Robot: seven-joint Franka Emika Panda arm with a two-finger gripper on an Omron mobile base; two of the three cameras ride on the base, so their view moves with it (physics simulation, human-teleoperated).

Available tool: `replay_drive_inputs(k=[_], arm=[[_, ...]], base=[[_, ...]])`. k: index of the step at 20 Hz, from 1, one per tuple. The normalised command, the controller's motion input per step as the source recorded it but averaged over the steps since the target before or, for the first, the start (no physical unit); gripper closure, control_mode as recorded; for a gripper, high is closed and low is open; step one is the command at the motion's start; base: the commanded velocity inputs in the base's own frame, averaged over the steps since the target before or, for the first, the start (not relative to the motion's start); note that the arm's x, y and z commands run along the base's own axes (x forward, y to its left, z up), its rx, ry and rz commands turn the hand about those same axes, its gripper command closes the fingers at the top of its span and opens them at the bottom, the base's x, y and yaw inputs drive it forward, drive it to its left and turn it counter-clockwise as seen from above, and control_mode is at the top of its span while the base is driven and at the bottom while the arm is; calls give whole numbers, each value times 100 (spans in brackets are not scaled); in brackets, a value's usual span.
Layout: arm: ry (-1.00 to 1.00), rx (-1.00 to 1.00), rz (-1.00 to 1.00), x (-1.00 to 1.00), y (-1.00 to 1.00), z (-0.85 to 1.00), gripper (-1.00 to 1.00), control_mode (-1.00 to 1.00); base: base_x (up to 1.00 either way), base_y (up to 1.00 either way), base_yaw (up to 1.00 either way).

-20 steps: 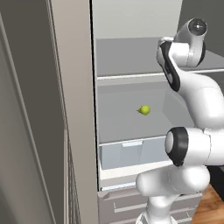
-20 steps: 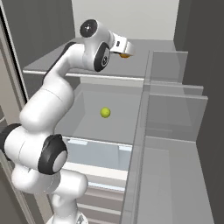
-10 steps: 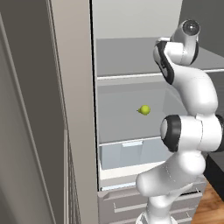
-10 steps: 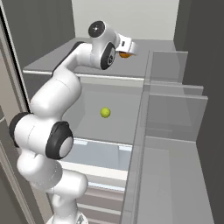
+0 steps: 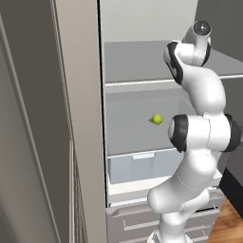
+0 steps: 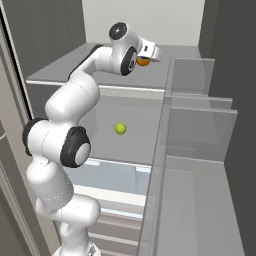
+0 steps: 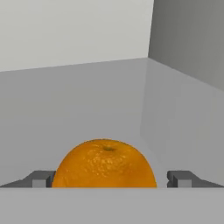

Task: Retrieve the orange and pear from the fridge and place them into the bowl on the dining table.

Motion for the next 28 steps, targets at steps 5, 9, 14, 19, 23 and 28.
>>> replay_drive_inputs(k=[5,9,14,19,23,28], arm=[[6,0,0,15,-5,-7,100,-100],[7,0,0,1,0,-23,100,-100],[10,0,0,0,0,-47,100,-100],[3,0,0,0,0,-11,100,-100],[-3,0,5,-80,1,-26,100,-100],[-11,-4,12,-100,30,-25,100,-100]], base=[[0,0,0],[0,0,0],[0,0,0],[0,0,0],[0,0,0],[0,0,0]])
